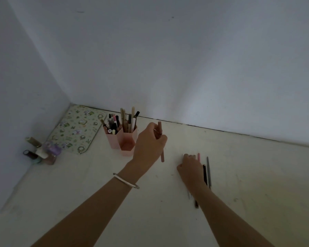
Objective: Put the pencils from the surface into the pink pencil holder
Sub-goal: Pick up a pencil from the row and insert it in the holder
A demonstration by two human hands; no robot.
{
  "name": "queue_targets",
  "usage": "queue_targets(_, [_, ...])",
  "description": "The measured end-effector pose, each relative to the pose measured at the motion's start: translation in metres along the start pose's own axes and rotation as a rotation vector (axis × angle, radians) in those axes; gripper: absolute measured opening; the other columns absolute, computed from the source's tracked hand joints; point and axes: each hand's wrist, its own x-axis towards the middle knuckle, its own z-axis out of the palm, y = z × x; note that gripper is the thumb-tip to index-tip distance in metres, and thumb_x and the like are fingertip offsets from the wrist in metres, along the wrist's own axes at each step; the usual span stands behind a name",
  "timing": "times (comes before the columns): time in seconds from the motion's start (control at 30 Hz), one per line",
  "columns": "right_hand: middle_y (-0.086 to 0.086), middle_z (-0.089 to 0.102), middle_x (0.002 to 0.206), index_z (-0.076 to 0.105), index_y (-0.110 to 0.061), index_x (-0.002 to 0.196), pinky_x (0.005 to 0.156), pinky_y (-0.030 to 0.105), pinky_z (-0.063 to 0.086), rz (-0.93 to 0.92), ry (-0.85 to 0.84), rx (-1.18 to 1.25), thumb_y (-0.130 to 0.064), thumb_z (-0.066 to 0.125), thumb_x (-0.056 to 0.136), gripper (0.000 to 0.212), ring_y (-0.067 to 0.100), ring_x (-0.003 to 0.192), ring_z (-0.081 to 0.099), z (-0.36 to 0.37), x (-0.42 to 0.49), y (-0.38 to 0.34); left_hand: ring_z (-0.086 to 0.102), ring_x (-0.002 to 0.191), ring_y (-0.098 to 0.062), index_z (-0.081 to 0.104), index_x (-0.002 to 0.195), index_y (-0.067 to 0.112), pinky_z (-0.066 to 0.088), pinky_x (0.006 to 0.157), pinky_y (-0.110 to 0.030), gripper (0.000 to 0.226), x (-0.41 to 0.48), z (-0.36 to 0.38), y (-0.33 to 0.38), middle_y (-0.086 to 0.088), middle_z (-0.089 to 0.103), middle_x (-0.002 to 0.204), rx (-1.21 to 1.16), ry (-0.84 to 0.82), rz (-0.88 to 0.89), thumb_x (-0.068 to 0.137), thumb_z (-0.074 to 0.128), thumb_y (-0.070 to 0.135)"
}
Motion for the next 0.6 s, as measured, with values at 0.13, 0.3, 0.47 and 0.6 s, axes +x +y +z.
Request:
queue_targets(0.13, [0.005, 0.066, 0.101, 0.060, -0.010, 0.106, 0.100, 0.032, 0.044, -0.030, 0.031, -0.073, -0.013, 0.045, 0.091, 0.021, 0.019, 0.097, 0.063, 0.002, 0.001, 0.001, 0.057, 0.061, -0.002, 0.055, 0.090, 0.020, 0.047, 0.060, -0.020, 0.011, -0.002, 0.003, 0.000, 0.011, 0.060, 0.072, -0.001, -0.018, 0.012, 0.084, 0.060, 0.012])
queue_targets(0.3, [0.009, 0.062, 0.098, 0.040, -0.010, 0.141, 0.069, 0.035, 0.047, 0.005, 0.238, 0.157, -0.009, 0.047, 0.089, 0.052, 0.030, 0.082, 0.063, -0.048, 0.012, -0.014, 0.065, 0.074, -0.004, 0.041, 0.136, 0.025, 0.058, 0.064, -0.019, 0.056, 0.004, -0.019, 0.008, 0.009, 0.061, 0.091, -0.005, 0.067, 0.161, 0.087, 0.064, 0.006])
queue_targets(0.47, [-0.003, 0.058, 0.077, 0.045, -0.019, 0.137, 0.062, 0.022, 0.045, -0.018, 0.504, 0.755, -0.009, 0.054, 0.089, 0.049, 0.011, 0.063, 0.058, -0.116, 0.030, -0.046, 0.062, 0.079, -0.005, 0.042, 0.131, 0.027, 0.051, 0.068, -0.014, 0.047, 0.034, -0.069, 0.005, 0.002, 0.063, 0.101, 0.160, 0.421, 0.273, 0.090, 0.062, 0.014])
queue_targets(0.6, [-0.004, 0.062, 0.081, 0.041, -0.028, 0.129, 0.059, 0.028, 0.055, -0.076, 0.554, 1.023, -0.009, 0.053, 0.091, 0.044, 0.012, 0.062, 0.064, -0.132, 0.027, -0.071, 0.063, 0.088, -0.022, 0.046, 0.128, 0.018, 0.053, 0.075, -0.037, 0.040, 0.052, -0.078, -0.015, -0.006, 0.065, 0.102, 0.412, 0.419, 0.268, 0.090, 0.060, 0.011])
